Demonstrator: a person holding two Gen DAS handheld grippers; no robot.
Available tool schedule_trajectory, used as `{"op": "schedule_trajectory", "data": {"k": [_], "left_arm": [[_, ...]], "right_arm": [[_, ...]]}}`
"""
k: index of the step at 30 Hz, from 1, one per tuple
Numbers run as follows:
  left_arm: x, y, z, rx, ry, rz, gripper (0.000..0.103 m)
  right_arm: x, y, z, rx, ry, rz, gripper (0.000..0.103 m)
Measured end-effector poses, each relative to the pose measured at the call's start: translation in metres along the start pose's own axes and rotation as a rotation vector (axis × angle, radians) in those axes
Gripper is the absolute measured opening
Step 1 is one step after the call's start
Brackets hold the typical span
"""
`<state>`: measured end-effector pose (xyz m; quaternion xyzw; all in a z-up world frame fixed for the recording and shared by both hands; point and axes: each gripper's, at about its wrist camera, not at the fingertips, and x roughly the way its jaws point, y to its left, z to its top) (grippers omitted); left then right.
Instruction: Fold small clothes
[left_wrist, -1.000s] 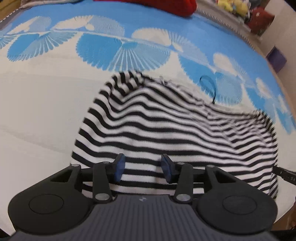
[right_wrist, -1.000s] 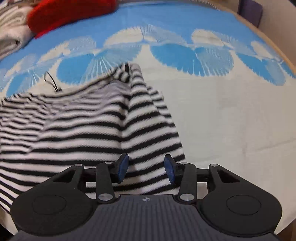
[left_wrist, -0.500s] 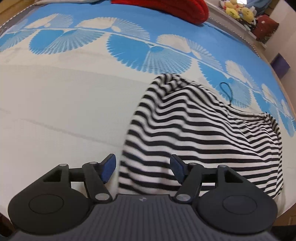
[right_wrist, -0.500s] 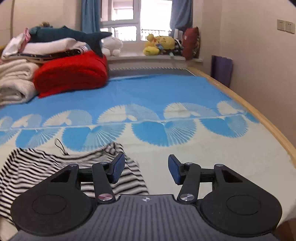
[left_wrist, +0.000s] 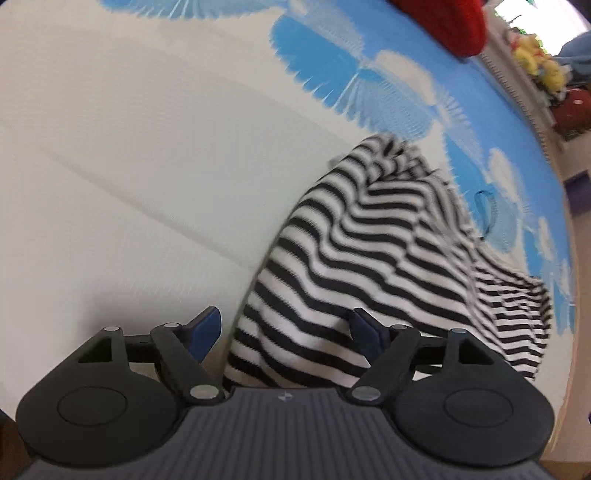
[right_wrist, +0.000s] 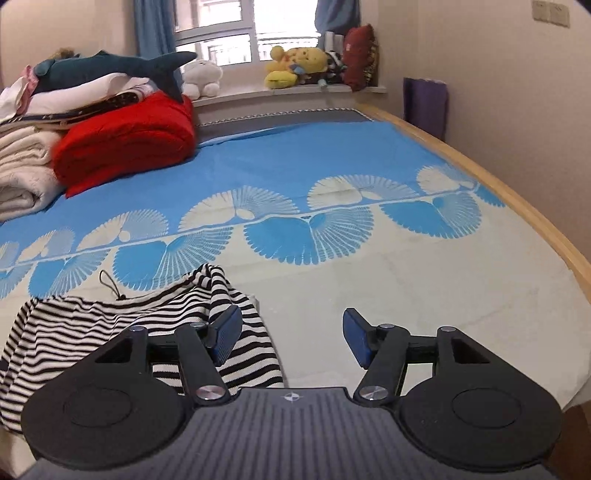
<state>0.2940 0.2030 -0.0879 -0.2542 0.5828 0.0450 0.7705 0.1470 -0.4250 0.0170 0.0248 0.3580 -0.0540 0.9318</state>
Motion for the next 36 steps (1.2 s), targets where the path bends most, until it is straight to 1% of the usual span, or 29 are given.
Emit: {"op": "schedule_trajectory", "data": {"k": [2, 5, 8, 11, 12, 13, 14, 15, 16, 18, 22, 25, 26, 28, 31, 33, 36], "left_arm": [[0.008, 0.001, 0.002, -0.021, 0.03, -0.009, 0.081], [0.019, -0.001, 0.004, -0.036, 0.078, -0.061, 0.081], [0.027, -0.015, 0.001, 0.02, 0.091, -0.076, 0.081], [0.033, -0.028, -0.001, 0.08, 0.08, -0.072, 0.08], [0.034, -0.032, -0.001, 0.094, 0.072, -0.074, 0.068], [0.035, -0.035, 0.0, 0.102, 0.07, -0.093, 0.038], [0.036, -0.038, -0.001, 0.096, 0.078, -0.127, 0.031], [0.036, -0.04, -0.001, 0.103, 0.075, -0.138, 0.028], [0.035, -0.043, -0.002, 0.132, 0.069, -0.132, 0.025], [0.031, -0.048, -0.004, 0.174, 0.052, -0.135, 0.022], [0.013, -0.034, -0.005, 0.16, 0.019, -0.184, 0.019], [-0.006, -0.024, -0.007, 0.145, -0.029, -0.189, 0.018], [-0.01, -0.022, -0.007, 0.158, -0.043, -0.169, 0.018], [-0.022, -0.015, -0.009, 0.172, -0.071, -0.097, 0.018], [-0.044, 0.005, -0.008, 0.147, -0.1, -0.033, 0.018], [-0.061, 0.014, -0.009, 0.14, -0.114, -0.01, 0.018], [-0.079, 0.01, -0.013, 0.181, -0.141, 0.011, 0.018]], "right_arm": [[-0.001, 0.002, -0.001, -0.04, -0.003, -0.004, 0.063], [-0.002, 0.004, -0.003, -0.094, -0.006, -0.011, 0.064], [-0.001, 0.002, -0.005, -0.139, -0.004, -0.016, 0.064], [0.0, -0.001, -0.006, -0.152, 0.004, -0.022, 0.064], [0.0, -0.003, -0.006, -0.151, 0.006, -0.025, 0.064], [-0.001, -0.004, -0.006, -0.146, 0.008, -0.028, 0.064], [-0.001, -0.006, -0.007, -0.139, 0.01, -0.034, 0.064], [-0.002, -0.008, -0.006, -0.131, 0.01, -0.037, 0.064], [-0.002, -0.009, -0.006, -0.12, 0.01, -0.039, 0.064], [-0.002, -0.01, -0.005, -0.093, 0.011, -0.041, 0.064], [0.0, -0.009, -0.002, -0.019, 0.016, -0.041, 0.064], [0.002, -0.002, 0.0, 0.04, 0.016, -0.036, 0.064], [0.003, 0.0, 0.001, 0.055, 0.018, -0.032, 0.064], [0.005, 0.007, 0.002, 0.071, 0.019, -0.02, 0.064], [0.008, 0.022, 0.003, 0.034, 0.018, -0.004, 0.064], [0.007, 0.03, 0.004, 0.005, 0.011, 0.008, 0.064], [0.005, 0.034, 0.005, -0.02, 0.004, 0.019, 0.064]]}}
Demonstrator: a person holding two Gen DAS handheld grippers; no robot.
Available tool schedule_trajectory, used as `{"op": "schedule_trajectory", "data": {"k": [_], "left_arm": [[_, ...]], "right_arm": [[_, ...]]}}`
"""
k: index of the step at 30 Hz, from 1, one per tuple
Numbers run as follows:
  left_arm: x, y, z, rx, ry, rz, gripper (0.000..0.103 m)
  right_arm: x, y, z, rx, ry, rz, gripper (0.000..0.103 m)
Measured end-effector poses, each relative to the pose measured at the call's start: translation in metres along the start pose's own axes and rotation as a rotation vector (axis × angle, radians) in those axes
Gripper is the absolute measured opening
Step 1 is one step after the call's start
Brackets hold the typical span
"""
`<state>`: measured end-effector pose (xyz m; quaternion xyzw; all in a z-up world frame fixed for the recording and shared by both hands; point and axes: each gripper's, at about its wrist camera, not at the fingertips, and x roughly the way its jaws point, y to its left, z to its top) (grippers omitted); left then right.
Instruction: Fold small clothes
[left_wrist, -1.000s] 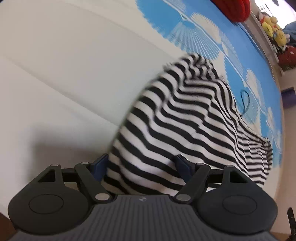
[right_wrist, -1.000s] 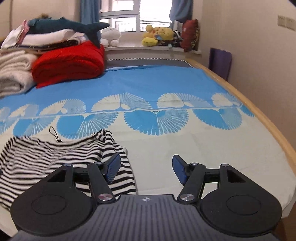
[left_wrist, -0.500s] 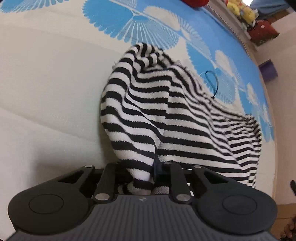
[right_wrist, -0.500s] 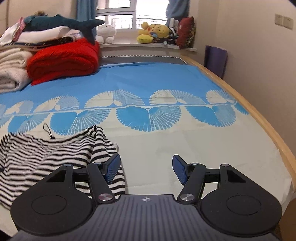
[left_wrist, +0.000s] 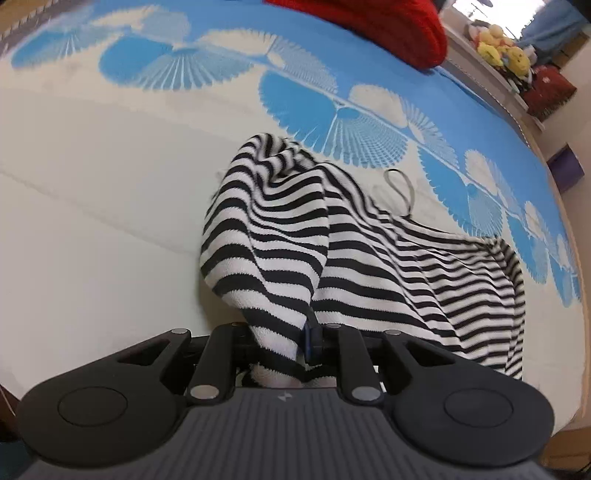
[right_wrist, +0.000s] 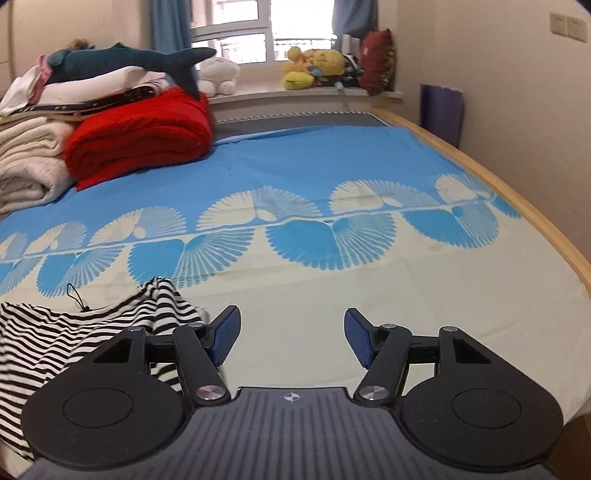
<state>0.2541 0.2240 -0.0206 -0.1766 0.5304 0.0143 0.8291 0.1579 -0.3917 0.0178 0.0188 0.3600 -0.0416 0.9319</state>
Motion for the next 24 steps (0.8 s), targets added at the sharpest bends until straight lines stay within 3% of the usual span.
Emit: {"op": "schedule_trajectory", "data": {"k": [4, 7, 12, 17, 24], "left_arm": [[-0.001, -0.005, -0.003, 0.051, -0.022, -0.006, 0.018], [0.014, -0.006, -0.001, 0.029, 0.017, 0.025, 0.018], [0.005, -0.041, 0.014, 0.065, -0.039, -0.026, 0.018], [-0.001, -0.123, 0.009, 0.191, -0.084, -0.105, 0.018], [0.026, -0.267, -0.036, 0.392, -0.048, -0.211, 0.015]], "right_arm": [[0.0, 0.002, 0.003, 0.008, -0.009, 0.013, 0.064], [0.005, 0.006, 0.003, 0.001, -0.002, 0.009, 0.064], [0.007, 0.008, 0.005, -0.024, -0.01, 0.002, 0.064], [0.002, -0.005, 0.008, -0.004, -0.039, -0.021, 0.064], [-0.002, -0.024, 0.003, 0.005, -0.036, -0.063, 0.064]]}}
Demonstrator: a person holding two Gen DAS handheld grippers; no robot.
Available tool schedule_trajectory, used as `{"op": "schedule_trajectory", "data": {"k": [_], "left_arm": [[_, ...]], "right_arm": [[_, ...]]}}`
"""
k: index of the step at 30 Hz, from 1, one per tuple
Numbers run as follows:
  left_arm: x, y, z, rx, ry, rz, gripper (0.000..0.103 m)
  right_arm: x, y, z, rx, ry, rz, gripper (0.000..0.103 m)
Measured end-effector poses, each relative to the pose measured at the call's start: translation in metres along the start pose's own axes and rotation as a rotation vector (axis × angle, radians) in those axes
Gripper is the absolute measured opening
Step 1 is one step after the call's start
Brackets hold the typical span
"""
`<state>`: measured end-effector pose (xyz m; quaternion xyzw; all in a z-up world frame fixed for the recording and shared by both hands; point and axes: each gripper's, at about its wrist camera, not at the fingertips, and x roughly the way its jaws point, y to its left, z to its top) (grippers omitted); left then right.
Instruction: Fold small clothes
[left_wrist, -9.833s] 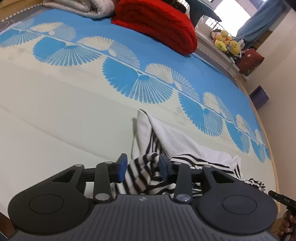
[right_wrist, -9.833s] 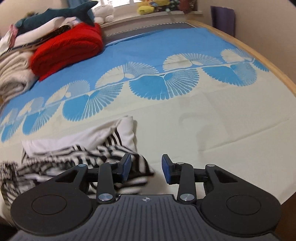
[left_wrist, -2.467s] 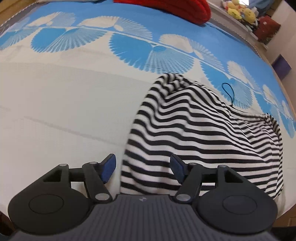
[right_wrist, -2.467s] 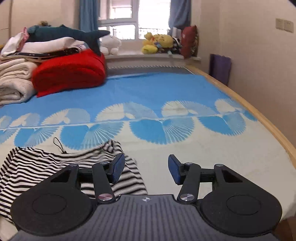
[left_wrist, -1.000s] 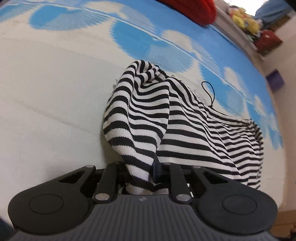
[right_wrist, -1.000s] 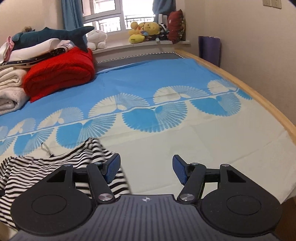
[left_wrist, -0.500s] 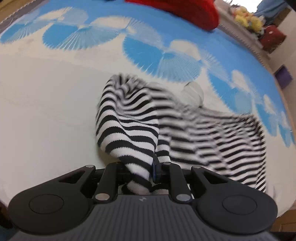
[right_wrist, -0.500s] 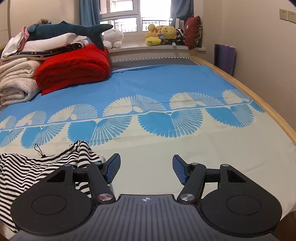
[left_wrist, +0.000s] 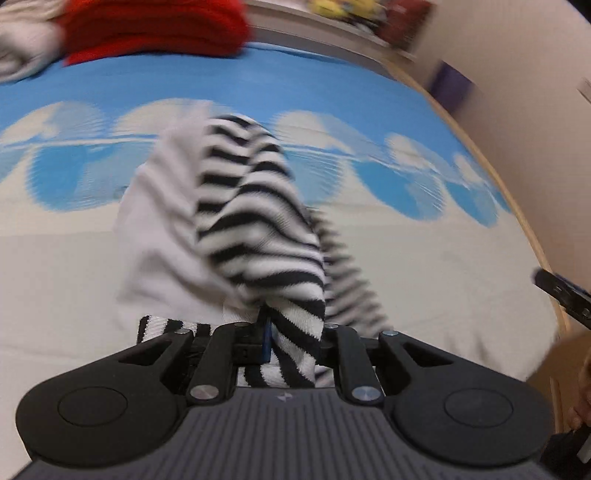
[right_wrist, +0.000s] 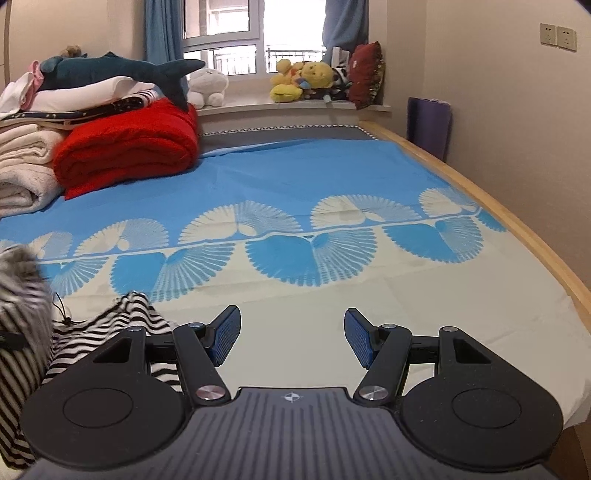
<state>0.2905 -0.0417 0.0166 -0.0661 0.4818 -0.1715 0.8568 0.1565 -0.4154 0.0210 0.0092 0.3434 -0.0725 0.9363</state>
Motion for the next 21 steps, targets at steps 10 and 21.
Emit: {"op": "schedule_trajectory", "data": {"k": [10, 21], "left_arm": [[0.009, -0.056, 0.006, -0.054, -0.056, -0.375, 0.064], [-0.036, 0.081, -0.009, -0.197, -0.086, -0.039, 0.064]], "right_arm": [[0.004, 0.004, 0.0, 0.083, 0.022, 0.083, 0.064], [0.06, 0.099, -0.032, -0.01, 0.422, 0.339, 0.068]]}}
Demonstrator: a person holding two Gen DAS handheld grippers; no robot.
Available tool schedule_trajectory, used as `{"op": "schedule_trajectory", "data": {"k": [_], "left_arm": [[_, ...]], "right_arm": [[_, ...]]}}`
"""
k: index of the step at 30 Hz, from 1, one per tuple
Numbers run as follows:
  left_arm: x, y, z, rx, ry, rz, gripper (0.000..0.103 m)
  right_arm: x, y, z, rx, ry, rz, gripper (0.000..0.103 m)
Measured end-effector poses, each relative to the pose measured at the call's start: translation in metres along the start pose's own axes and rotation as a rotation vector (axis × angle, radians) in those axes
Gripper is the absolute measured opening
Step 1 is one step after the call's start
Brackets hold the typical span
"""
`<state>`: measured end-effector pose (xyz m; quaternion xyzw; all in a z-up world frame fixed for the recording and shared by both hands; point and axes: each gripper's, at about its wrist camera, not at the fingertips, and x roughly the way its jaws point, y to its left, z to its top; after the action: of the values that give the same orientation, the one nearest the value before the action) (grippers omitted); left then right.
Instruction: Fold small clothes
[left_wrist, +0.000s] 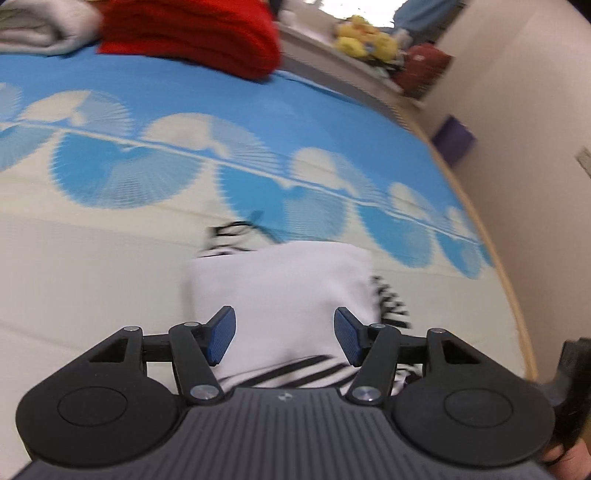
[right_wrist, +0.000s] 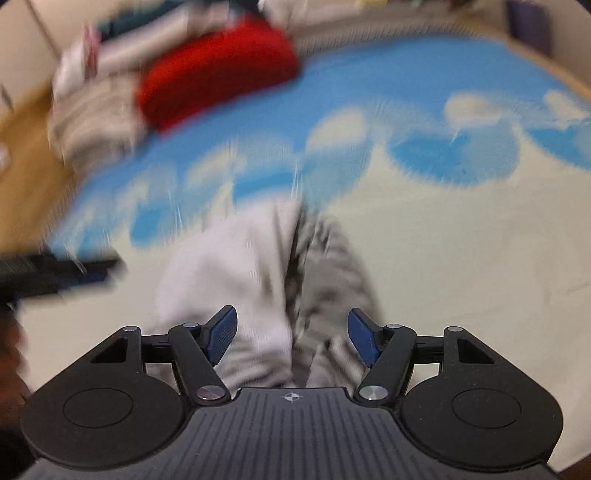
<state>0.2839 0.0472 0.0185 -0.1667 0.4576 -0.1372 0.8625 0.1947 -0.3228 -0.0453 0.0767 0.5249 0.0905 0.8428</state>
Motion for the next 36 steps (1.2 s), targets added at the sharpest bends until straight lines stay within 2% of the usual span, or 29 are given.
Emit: {"op": "schedule_trajectory", "data": {"k": [2, 3, 4, 5, 7, 9, 11, 12, 15, 19, 24, 26, 32, 34, 36], "left_arm": [[-0.003, 0.014, 0.003, -0.025, 0.009, 0.022, 0.064], [-0.003, 0.02, 0.006, -0.035, 0.015, 0.03, 0.064], [-0.002, 0.024, 0.005, -0.046, 0.023, 0.04, 0.064], [-0.003, 0.026, 0.006, -0.055, 0.033, 0.046, 0.064], [-0.006, 0.029, 0.004, -0.065, 0.057, 0.05, 0.064], [-0.003, 0.026, 0.002, -0.057, 0.08, 0.052, 0.064], [0.003, 0.018, -0.002, -0.04, 0.105, 0.048, 0.064], [0.009, 0.013, -0.004, -0.028, 0.123, 0.044, 0.064], [0.029, -0.001, -0.012, 0.007, 0.189, 0.031, 0.065], [0.058, -0.02, -0.019, 0.041, 0.239, 0.032, 0.067], [0.093, -0.016, -0.024, -0.019, 0.28, 0.079, 0.076], [0.104, -0.012, -0.025, -0.048, 0.292, 0.092, 0.077], [0.131, -0.006, -0.024, -0.041, 0.307, 0.093, 0.078], [0.137, -0.007, -0.026, 0.003, 0.293, 0.084, 0.085], [0.139, -0.001, -0.028, 0.003, 0.292, 0.072, 0.089]], "right_arm": [[0.017, 0.006, -0.005, -0.025, 0.084, -0.069, 0.066], [0.018, 0.005, -0.006, -0.018, 0.086, -0.066, 0.062], [0.014, 0.006, -0.005, -0.01, 0.073, -0.025, 0.036], [0.01, 0.006, -0.004, -0.007, 0.06, 0.021, 0.005], [-0.012, 0.003, -0.003, -0.016, -0.032, 0.076, 0.005], [-0.044, -0.018, 0.0, 0.05, -0.148, 0.149, 0.005], [-0.067, -0.046, -0.004, 0.139, -0.194, 0.196, 0.004], [-0.073, -0.058, -0.008, 0.151, -0.192, 0.175, 0.004], [-0.076, -0.088, -0.021, 0.15, -0.132, 0.082, 0.004], [-0.066, -0.096, -0.031, 0.083, -0.072, 0.043, 0.004], [-0.031, -0.093, -0.043, 0.043, 0.058, -0.034, 0.004], [-0.018, -0.088, -0.045, 0.005, 0.091, -0.061, 0.004], [0.016, -0.082, -0.047, -0.035, 0.185, -0.113, 0.004], [0.024, -0.082, -0.045, -0.026, 0.21, -0.124, 0.004], [0.029, -0.081, -0.043, -0.023, 0.225, -0.112, 0.004]]}}
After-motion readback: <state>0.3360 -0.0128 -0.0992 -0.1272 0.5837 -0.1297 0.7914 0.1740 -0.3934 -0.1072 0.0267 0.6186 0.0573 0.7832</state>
